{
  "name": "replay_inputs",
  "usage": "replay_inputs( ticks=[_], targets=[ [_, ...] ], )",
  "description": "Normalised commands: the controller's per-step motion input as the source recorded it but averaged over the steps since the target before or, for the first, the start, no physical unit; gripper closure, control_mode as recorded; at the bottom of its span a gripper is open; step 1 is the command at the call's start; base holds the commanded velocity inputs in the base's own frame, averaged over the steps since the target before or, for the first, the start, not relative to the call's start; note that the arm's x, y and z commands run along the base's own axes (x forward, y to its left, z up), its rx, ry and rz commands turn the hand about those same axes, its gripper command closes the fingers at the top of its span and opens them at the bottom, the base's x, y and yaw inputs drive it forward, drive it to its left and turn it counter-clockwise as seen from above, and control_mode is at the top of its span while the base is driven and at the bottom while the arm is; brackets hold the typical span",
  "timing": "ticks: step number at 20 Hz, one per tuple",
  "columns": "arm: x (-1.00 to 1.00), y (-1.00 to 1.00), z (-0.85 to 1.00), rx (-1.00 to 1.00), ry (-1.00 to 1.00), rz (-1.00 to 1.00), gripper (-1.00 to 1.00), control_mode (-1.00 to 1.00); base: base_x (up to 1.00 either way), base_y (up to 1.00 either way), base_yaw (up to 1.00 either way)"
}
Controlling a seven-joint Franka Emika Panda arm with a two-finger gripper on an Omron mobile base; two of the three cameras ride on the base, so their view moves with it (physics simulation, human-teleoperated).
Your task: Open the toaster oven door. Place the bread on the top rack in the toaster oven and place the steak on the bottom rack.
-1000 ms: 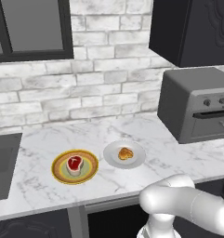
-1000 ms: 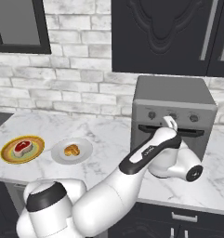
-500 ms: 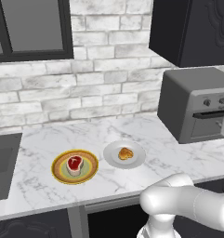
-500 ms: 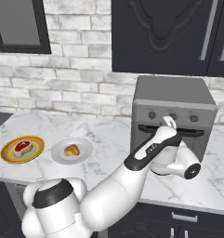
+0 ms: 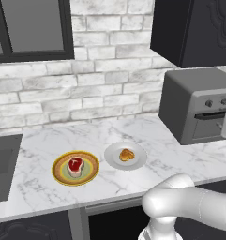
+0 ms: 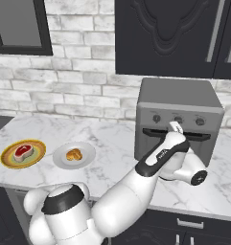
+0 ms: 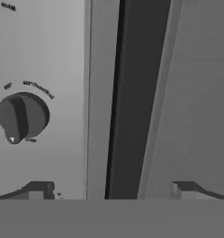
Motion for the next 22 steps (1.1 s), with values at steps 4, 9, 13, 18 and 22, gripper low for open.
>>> replay_inputs(
  ticks=[4, 9, 13, 18, 22],
  targets=[
    [0.25, -0.08, -0.01, 0.0, 0.0, 0.0, -1.0, -1.0, 0.0, 0.0, 0.0],
    [0.13, -0.09, -0.1, 0.0, 0.0, 0.0, -1.0, -1.0, 0.0, 0.0, 0.0],
    [0.09, -0.05, -0.09, 0.0, 0.0, 0.01, -1.0, -1.0, 0.0, 0.0, 0.0],
    [0.09, -0.05, -0.07, 0.0, -0.01, 0.01, -1.0, -1.0, 0.0, 0.0, 0.0],
    [0.0, -0.01, -0.03, 0.0, -0.03, 0.0, 1.0, -1.0, 0.0, 0.0, 0.0]
  ],
)
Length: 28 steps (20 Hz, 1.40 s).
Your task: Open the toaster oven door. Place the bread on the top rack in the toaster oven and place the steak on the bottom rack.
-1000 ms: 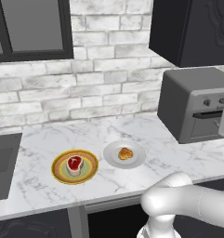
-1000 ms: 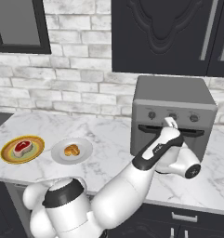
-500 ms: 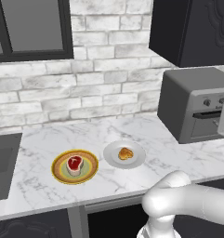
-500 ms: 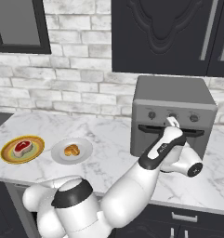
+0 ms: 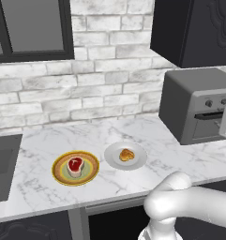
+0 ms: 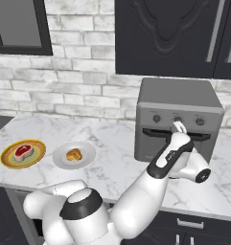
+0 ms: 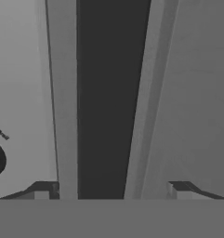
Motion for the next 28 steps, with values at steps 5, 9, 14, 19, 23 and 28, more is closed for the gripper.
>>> replay_inputs(
  ticks=[5, 9, 14, 19, 23, 28],
  targets=[
    [0.03, 0.02, -0.01, -0.01, -0.04, 0.0, 1.0, -1.0, 0.0, 0.0, 0.0],
    [0.17, 0.0, 0.0, -0.01, 0.0, 0.0, 1.0, -1.0, 0.0, 0.0, 0.0],
    [0.27, 0.02, -0.02, 0.0, 0.0, 0.0, 1.0, -1.0, 0.0, 0.0, 0.0],
    [-0.05, 0.22, -0.23, 0.0, 0.0, 0.0, 1.0, -1.0, 0.0, 0.0, 0.0],
    [-0.15, 0.32, -0.34, -0.07, 0.02, -0.02, 1.0, -1.0, 0.0, 0.0, 0.0],
    [-0.03, 0.35, -0.42, -0.1, 0.18, -0.04, 1.0, -1.0, 0.0, 0.0, 0.0]
  ],
)
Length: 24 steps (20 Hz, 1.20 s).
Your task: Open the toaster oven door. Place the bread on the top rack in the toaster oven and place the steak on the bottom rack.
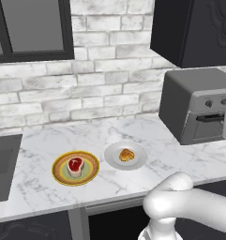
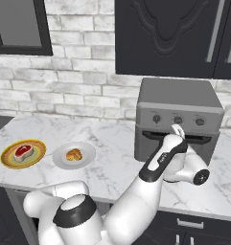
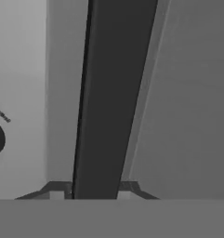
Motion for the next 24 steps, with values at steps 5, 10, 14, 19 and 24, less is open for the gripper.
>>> replay_inputs(
  ticks=[5, 10, 14, 19, 24],
  targets=[
    [-0.24, 0.34, -0.62, -0.19, 0.26, -0.04, 1.0, -1.0, 0.0, 0.0, 0.0],
    [-0.25, 0.33, -0.7, -0.17, 0.31, -0.04, 1.0, -1.0, 0.0, 0.0, 0.0],
    [-0.21, 0.37, -0.71, -0.14, 0.32, -0.03, 1.0, -1.0, 0.0, 0.0, 0.0],
    [-0.36, 0.36, -0.77, -0.12, 0.27, -0.01, 1.0, -1.0, 0.0, 0.0, 0.0],
    [-0.36, 0.27, -0.79, -0.07, 0.29, 0.0, 1.0, -1.0, 0.0, 0.0, 0.0]
  ],
)
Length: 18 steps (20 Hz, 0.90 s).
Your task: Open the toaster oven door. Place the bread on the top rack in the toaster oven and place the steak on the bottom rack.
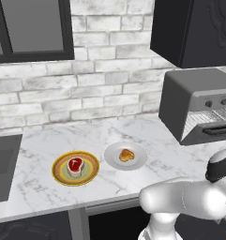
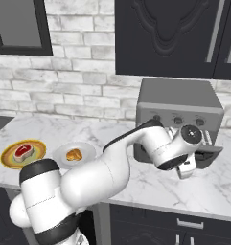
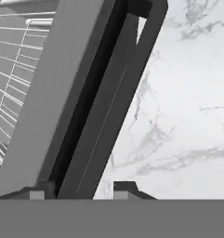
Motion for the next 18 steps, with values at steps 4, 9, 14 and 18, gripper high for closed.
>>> replay_inputs(
  ticks=[4, 9, 14, 18],
  targets=[
    [-0.31, 0.21, -0.59, -0.05, 0.35, 0.0, 1.0, -1.0, 0.0, 0.0, 0.0],
    [-0.31, 0.18, -0.64, -0.04, 0.36, 0.0, 1.0, -1.0, 0.0, 0.0, 0.0],
    [-0.31, 0.12, -0.39, 0.03, 0.35, 0.0, 1.0, -1.0, 0.0, 0.0, 0.0],
    [-0.36, -0.01, 0.24, 0.19, 0.15, 0.02, 1.0, -1.0, 0.0, 0.0, 0.0]
  ],
)
